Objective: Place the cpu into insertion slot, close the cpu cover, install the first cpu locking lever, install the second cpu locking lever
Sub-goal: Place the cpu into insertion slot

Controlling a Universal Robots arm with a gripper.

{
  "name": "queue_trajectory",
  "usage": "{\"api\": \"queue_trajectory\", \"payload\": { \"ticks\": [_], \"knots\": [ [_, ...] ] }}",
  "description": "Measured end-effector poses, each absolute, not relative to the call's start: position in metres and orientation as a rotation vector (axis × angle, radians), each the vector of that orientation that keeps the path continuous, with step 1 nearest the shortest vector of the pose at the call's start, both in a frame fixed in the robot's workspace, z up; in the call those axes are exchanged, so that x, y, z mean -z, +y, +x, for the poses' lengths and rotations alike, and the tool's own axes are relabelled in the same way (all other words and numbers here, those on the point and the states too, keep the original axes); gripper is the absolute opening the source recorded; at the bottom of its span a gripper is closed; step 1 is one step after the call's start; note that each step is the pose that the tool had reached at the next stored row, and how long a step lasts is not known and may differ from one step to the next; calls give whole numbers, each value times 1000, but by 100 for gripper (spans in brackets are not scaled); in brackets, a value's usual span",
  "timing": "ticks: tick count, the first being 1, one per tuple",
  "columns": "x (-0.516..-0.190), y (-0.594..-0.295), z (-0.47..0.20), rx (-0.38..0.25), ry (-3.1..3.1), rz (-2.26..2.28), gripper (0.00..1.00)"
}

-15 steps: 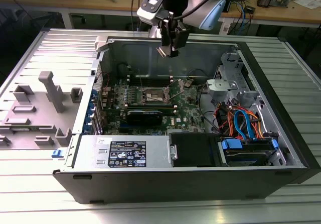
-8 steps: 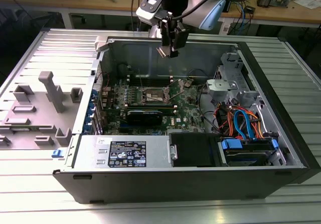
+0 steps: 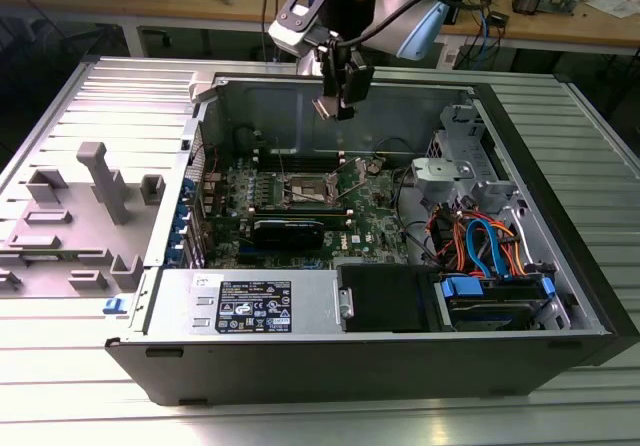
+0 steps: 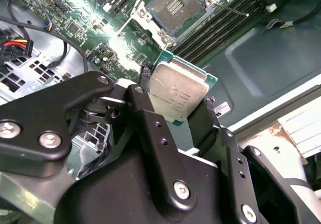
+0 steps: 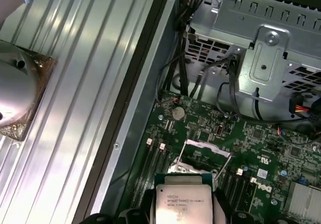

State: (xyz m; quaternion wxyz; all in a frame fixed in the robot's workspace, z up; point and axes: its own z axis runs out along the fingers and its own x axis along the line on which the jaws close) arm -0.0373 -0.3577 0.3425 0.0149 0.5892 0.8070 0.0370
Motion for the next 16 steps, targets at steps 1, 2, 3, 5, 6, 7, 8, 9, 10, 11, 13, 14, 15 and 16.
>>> {"api": "queue_trajectory", "payload": {
  "ticks": [1, 2, 3, 5, 6, 7, 8, 9, 10, 11, 13, 14, 15, 16],
  "knots": [
    [-341, -358, -37, -115, 2506, 1841, 54],
    [-340, -359, -37, -113, 2501, 1849, 54],
    [-339, -360, -37, -114, 2500, 1850, 54],
    [-339, -362, -38, -114, 2500, 1851, 54],
    [-339, -362, -38, -114, 2499, 1851, 54],
    [-339, -362, -38, -114, 2499, 1851, 54],
    [-339, -362, -38, -114, 2499, 1851, 54],
    [-339, -362, -38, -113, 2499, 1851, 54],
    [-339, -363, -37, -113, 2500, 1851, 54],
    [-339, -363, -37, -114, 2500, 1851, 54],
    [-339, -363, -38, -113, 2500, 1851, 54],
    [-339, -363, -38, -113, 2500, 1851, 54],
    [-339, -363, -38, -114, 2499, 1851, 54],
    [-339, -363, -38, -113, 2500, 1851, 54]
  ]
}}
